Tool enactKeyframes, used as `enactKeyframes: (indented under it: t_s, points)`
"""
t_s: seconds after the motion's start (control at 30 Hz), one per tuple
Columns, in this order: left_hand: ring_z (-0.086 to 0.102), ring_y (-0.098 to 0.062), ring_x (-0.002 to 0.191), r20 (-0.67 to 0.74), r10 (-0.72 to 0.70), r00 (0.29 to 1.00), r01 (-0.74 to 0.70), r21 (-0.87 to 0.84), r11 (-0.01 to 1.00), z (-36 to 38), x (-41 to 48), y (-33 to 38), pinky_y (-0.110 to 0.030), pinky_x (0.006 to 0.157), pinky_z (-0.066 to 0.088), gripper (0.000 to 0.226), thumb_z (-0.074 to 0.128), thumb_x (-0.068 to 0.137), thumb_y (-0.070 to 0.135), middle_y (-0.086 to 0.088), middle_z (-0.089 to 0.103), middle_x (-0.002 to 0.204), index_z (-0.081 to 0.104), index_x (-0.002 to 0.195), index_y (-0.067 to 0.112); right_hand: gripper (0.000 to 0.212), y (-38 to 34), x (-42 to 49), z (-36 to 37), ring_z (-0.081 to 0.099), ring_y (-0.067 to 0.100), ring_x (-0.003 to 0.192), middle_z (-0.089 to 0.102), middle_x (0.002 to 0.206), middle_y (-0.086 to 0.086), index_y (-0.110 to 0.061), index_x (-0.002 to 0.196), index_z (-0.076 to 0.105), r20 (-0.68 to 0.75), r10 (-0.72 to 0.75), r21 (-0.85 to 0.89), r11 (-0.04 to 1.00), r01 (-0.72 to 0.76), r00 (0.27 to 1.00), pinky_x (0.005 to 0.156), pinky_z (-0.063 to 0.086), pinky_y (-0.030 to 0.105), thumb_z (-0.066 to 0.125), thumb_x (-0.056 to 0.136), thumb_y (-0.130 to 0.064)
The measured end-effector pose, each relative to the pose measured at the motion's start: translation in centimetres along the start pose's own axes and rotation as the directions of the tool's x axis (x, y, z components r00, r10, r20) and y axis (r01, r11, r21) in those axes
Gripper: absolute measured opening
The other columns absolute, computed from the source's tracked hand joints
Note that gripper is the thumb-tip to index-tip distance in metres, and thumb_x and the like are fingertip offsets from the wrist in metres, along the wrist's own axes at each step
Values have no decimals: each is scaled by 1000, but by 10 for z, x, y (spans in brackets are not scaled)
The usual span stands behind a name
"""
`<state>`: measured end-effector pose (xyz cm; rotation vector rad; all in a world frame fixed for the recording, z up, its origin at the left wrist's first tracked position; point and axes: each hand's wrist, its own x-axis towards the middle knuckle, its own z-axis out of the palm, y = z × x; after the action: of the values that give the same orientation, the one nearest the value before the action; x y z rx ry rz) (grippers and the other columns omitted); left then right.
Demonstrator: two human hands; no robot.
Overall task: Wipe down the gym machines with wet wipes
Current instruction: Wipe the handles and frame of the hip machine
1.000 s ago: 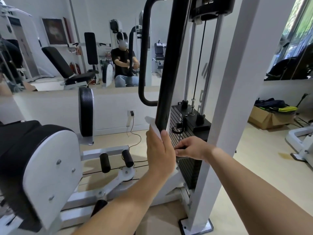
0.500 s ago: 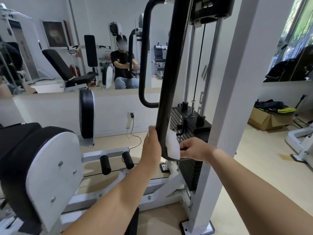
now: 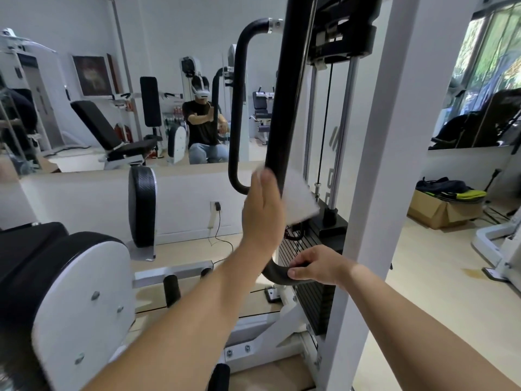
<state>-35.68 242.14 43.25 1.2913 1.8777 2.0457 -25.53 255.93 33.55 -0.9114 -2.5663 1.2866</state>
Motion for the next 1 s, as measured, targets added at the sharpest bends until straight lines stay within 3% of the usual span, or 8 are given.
enactKeyframes:
  t_s: [0.07,0.2,0.37,0.5,0.6,0.7,0.8,1.0]
  points:
    - [59,9,82,15,-119,993,120,-7,993,-3,-39,-46,-29,78,49,43,18,108,56,13,63,92,50,131,38,13,-1,-1,0,73,12,94,79,91,-5,-23,94,81,-2,7,3,1000,-7,1000,89,51,27,81,86,-34]
    - [60,-22,113,58,-287,956,292,-117,949,-4,-28,-44,-28,89,46,52,18,109,55,1,65,109,56,131,26,10,-3,-3,0,72,11,90,78,90,-3,-22,93,81,-8,9,2,1000,-9,1000,78,48,21,80,88,-31]
    - [28,-13,152,24,-43,999,45,-93,995,3,24,32,-23,117,16,59,20,109,53,5,33,166,23,162,28,12,-1,-2,1,72,9,91,79,94,-2,-23,96,82,-9,2,12,1000,-2,1000,76,47,17,81,87,-32]
    - [41,-17,140,-128,158,979,-112,312,944,19,-24,-16,-26,114,37,57,24,110,45,-5,40,155,17,161,21,10,3,1,3,75,13,94,80,91,-2,-22,94,83,4,-18,45,999,18,1000,90,56,25,82,85,-27]
    - [15,-21,156,23,-41,999,25,493,869,13,-72,-72,-32,128,16,68,21,107,47,-12,11,169,-9,162,19,6,5,2,5,76,13,93,80,89,-4,-23,92,82,-17,-34,43,998,35,999,93,58,29,81,88,-27]
    - [23,-29,152,112,161,981,-196,526,828,-2,-52,-58,-36,127,18,60,18,104,47,-17,20,166,1,158,27,9,3,1,4,74,14,96,80,92,-5,-26,95,82,-18,-36,25,999,37,999,95,55,30,81,88,-31]
    - [37,-37,144,123,489,864,-470,544,694,-3,14,-1,-52,118,39,54,30,106,33,-21,34,156,21,156,12,9,3,0,4,71,15,96,79,93,-4,-26,96,82,-27,-35,19,999,36,999,91,53,28,80,88,-31]
    - [10,-45,156,358,700,618,-647,737,195,-19,71,39,-55,127,14,59,37,109,29,-29,14,167,27,161,4,9,7,1,6,71,16,97,78,92,-7,-30,95,81,-14,-43,4,999,43,999,98,54,40,79,88,-36]
